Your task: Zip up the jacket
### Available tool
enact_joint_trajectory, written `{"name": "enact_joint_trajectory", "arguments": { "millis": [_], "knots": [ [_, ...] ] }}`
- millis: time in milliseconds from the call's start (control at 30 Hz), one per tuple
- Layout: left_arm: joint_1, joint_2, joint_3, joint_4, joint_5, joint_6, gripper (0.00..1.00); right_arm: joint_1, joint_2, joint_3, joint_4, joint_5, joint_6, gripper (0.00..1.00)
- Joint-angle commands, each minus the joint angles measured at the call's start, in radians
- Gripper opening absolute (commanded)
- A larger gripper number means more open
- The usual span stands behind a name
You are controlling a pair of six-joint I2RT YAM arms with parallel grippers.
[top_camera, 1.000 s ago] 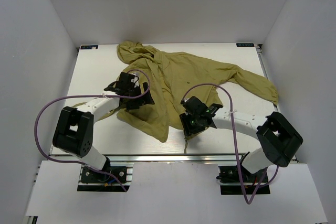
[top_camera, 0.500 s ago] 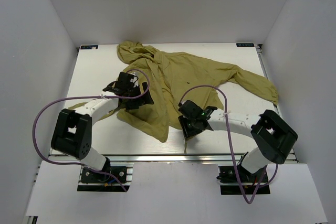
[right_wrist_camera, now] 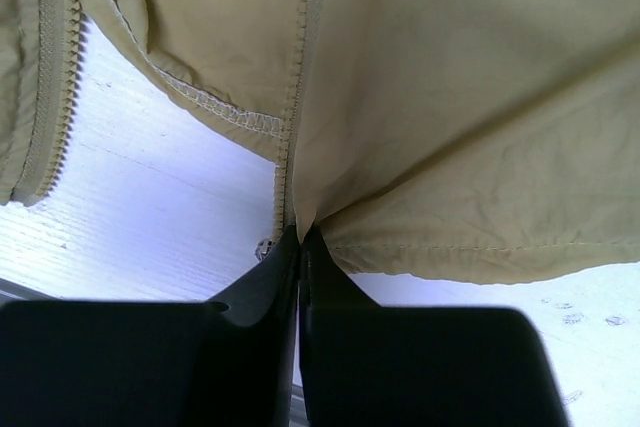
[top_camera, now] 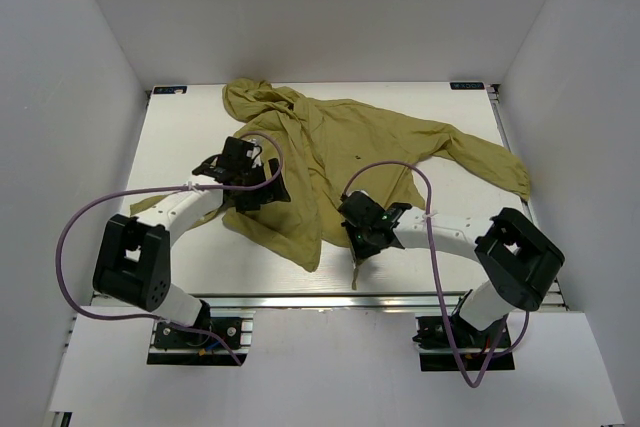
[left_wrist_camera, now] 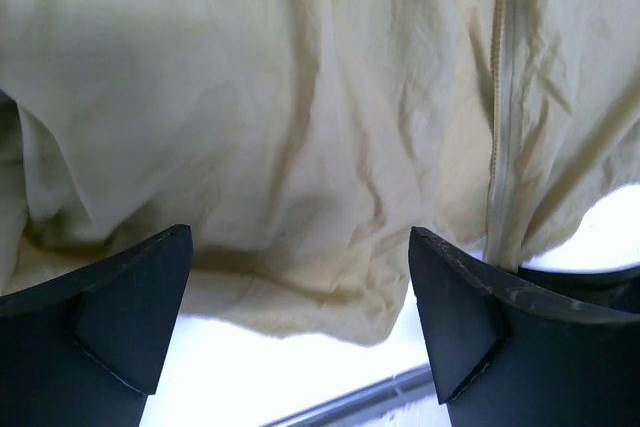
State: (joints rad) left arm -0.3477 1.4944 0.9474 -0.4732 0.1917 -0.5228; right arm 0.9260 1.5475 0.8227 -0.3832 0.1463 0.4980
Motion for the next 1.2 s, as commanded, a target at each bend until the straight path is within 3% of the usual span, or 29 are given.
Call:
{"name": "enact_joint_trajectory", "arguments": {
  "millis": [0, 300, 467, 700, 900, 1167],
  "knots": [
    [-0.042, -0.074, 0.059, -0.096, 0.032, 0.046, 0.98, 0.011, -0.009, -0.019, 0.017, -0.008, 0.022, 0.00],
    [-0.382, -0.025, 0.070, -0.238, 0.011, 0.055, 0.98, 0.000, -0.153, -0.011, -0.010, 0.052, 0.031, 0.00],
    [-0.433, 0.046, 0.076, -0.196, 0.018, 0.052, 0.98, -0.001, -0.246, -0.040, -0.002, 0.039, 0.037, 0.00],
    [-0.485, 0.119, 0.080, -0.222, -0.017, 0.043, 0.80, -0.003, -0.300, -0.076, 0.000, 0.062, 0.057, 0.00],
    [-0.497, 0.139, 0.062, -0.239, -0.046, 0.041, 0.75, -0.004, -0.313, -0.099, -0.003, 0.073, 0.080, 0.00],
    [-0.501, 0.181, 0.064, -0.217, -0.115, -0.003, 0.58, -0.004, -0.329, -0.119, 0.000, 0.084, 0.109, 0.00]
  ]
}}
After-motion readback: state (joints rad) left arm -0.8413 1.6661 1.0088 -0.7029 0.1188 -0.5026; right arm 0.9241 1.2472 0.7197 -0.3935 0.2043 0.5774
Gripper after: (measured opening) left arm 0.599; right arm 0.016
